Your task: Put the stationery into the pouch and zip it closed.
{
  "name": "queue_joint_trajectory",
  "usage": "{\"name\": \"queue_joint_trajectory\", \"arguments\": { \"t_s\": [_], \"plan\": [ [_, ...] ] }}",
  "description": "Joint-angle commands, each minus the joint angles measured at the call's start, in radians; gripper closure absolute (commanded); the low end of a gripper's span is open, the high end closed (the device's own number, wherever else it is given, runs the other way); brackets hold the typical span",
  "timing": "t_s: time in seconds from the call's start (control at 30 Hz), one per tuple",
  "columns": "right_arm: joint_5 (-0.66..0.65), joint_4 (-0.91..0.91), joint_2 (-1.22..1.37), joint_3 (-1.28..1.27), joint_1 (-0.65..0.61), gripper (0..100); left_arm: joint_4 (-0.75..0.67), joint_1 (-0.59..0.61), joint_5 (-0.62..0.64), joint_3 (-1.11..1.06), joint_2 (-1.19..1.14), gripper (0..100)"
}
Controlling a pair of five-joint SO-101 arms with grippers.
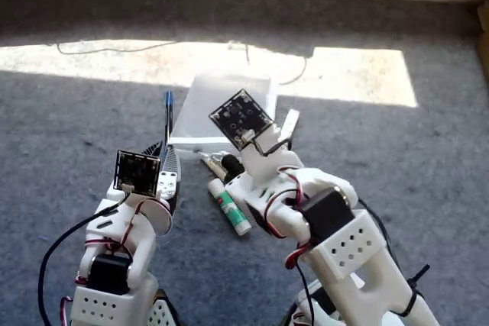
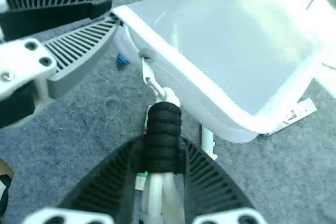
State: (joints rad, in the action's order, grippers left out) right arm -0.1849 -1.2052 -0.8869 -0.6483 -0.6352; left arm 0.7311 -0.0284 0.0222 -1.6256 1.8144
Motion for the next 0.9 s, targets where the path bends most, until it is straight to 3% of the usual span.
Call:
{"name": "queue_joint_trajectory", "arguments": {
  "t_s": [0.0,0.4,0.87],
  "plan": [
    [-0.008,-0.012,-0.084,0.012,0.074,99.3,-0.018,-0.004,-0.012,0.021,-0.007,96],
    [-0.057,-0.012,-0.108,0.018,0.229,99.3,0.078,-0.004,-0.012,0.093,-0.007,97],
    [-0.084,-0.012,-0.108,0.019,0.366,99.3,0.08,-0.002,-0.012,0.091,-0.007,97]
  ]
}}
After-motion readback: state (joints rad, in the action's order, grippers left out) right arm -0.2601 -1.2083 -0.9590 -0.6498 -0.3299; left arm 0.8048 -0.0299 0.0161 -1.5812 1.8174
